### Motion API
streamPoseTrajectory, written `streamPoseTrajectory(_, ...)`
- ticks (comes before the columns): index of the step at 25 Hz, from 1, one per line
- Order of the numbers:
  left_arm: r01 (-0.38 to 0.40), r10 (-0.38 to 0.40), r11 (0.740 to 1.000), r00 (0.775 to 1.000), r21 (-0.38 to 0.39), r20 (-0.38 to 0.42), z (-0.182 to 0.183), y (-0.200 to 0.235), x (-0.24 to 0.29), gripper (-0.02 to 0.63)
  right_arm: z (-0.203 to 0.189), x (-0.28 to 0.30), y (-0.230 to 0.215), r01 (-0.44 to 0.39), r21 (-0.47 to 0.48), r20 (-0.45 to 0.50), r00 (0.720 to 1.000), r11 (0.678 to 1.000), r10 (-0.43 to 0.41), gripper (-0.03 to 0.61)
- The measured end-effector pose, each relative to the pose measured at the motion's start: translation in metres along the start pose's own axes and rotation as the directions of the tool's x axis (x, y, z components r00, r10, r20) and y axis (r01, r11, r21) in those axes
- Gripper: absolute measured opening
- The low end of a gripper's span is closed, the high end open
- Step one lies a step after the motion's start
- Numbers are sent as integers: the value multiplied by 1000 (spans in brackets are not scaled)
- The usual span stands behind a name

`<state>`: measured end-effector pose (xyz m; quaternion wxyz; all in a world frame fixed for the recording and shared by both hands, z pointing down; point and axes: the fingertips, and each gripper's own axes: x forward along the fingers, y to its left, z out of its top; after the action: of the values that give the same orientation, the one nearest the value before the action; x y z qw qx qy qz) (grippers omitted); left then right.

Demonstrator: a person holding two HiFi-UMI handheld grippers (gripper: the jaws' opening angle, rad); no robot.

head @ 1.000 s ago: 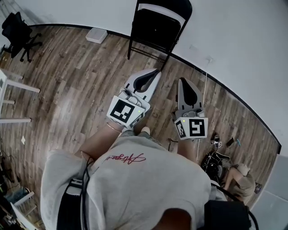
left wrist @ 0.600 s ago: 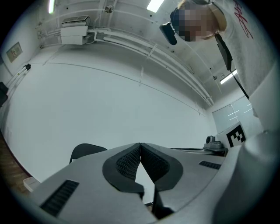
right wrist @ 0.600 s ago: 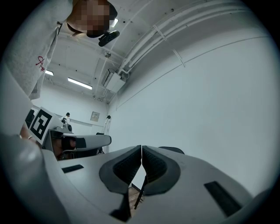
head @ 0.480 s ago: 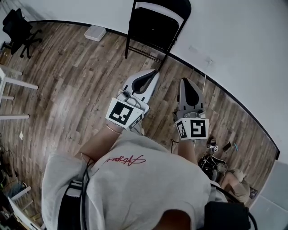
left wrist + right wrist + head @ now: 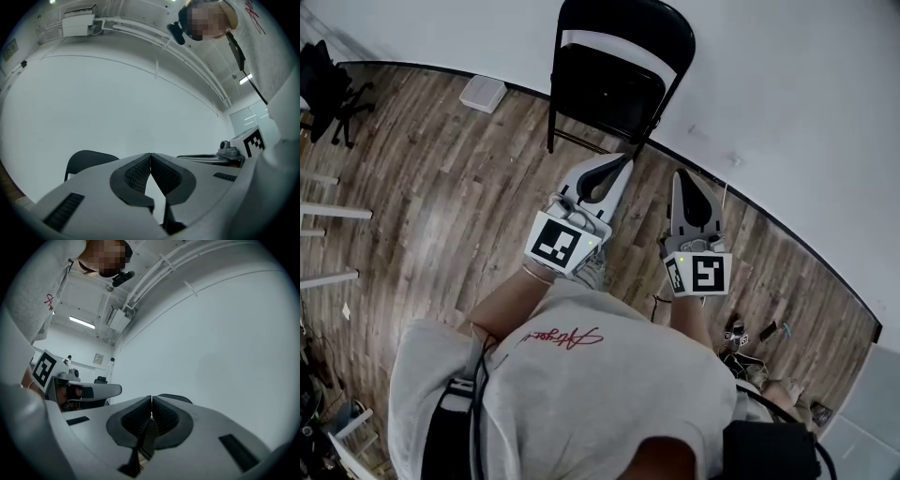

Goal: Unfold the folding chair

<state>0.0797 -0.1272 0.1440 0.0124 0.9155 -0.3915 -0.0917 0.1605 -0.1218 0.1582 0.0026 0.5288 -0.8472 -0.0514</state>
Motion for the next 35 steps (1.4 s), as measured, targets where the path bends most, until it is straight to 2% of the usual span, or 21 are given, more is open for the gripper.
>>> streamPoseTrajectory(3, 37, -36, 999, 998, 10, -42, -14, 36, 52, 14, -3, 52, -39, 24, -3, -4, 1000, 1000, -24, 18)
streamPoseTrajectory(8, 35, -34, 999, 998, 36, -44, -25, 89, 124, 14, -10, 116, -90, 64, -11, -16, 998, 998, -64, 18)
streamPoseTrajectory(11, 42, -39, 999, 993, 27, -107, -46, 105, 153, 14, -23, 141, -110, 50, -15, -39, 998, 999, -50, 18)
streamPoseTrajectory(13, 96, -84, 993, 984, 71, -156, -66, 114, 175, 14, -36, 154, -123, 37, -16, -53, 998, 999, -38, 18)
streamPoseTrajectory(15, 188, -157, 972, 965, 140, -210, -83, 122, 197, 22, -52, 167, -133, 27, -24, -86, 996, 999, -29, 18)
streamPoseTrajectory(16, 244, -201, 956, 950, 163, -241, -92, 127, 208, 50, -61, 173, -138, 24, -36, -108, 994, 999, -28, 18)
streamPoseTrajectory(17, 303, -250, 938, 928, 169, -278, -101, 133, 221, 151, -69, 179, -142, 25, -52, -130, 991, 998, -31, 20)
streamPoseTrajectory(18, 366, -301, 916, 897, 163, -323, -112, 139, 234, 249, -77, 185, -147, 29, -70, -150, 988, 997, -39, 20)
streamPoseTrajectory(19, 431, -350, 889, 857, 155, -378, -125, 144, 246, 280, -85, 190, -151, 35, -88, -169, 984, 995, -49, 20)
streamPoseTrajectory(20, 498, -389, 854, 806, 154, -446, -140, 149, 257, 308, -93, 195, -156, 40, -103, -188, 980, 994, -59, 20)
streamPoseTrajectory(21, 563, -412, 810, 745, 164, -525, -159, 154, 265, 319, -101, 198, -160, 47, -111, -207, 976, 993, -69, 20)
streamPoseTrajectory(22, 626, -414, 760, 674, 175, -612, -181, 159, 271, 324, -110, 202, -164, 55, -111, -227, 971, 992, -80, 21)
streamPoseTrajectory(25, 772, -338, 616, 441, 159, -831, -253, 178, 277, 328, -139, 217, -182, 96, -70, -273, 955, 993, -112, 30)
streamPoseTrajectory(26, 806, -305, 573, 376, 147, -875, -273, 183, 277, 328, -151, 223, -188, 112, -52, -288, 950, 992, -122, 76)
streamPoseTrajectory(27, 836, -273, 532, 321, 136, -907, -289, 187, 276, 328, -165, 227, -194, 129, -32, -305, 943, 991, -133, 126)
streamPoseTrajectory(29, 881, -215, 462, 222, 101, -951, -314, 195, 273, 328, -191, 232, -203, 166, 12, -336, 929, 986, -152, 140)
streamPoseTrajectory(33, 934, -89, 357, 29, -5, -996, -345, 215, 272, 331, -228, 236, -216, 217, 58, -389, 904, 975, -178, 140)
streamPoseTrajectory(34, 944, -54, 328, -9, -26, -998, -351, 220, 271, 330, -240, 238, -217, 224, 61, -409, 894, 973, -180, 141)
streamPoseTrajectory(35, 953, -27, 302, -29, -36, -999, -355, 223, 271, 317, -254, 241, -217, 227, 64, -434, 883, 972, -178, 140)
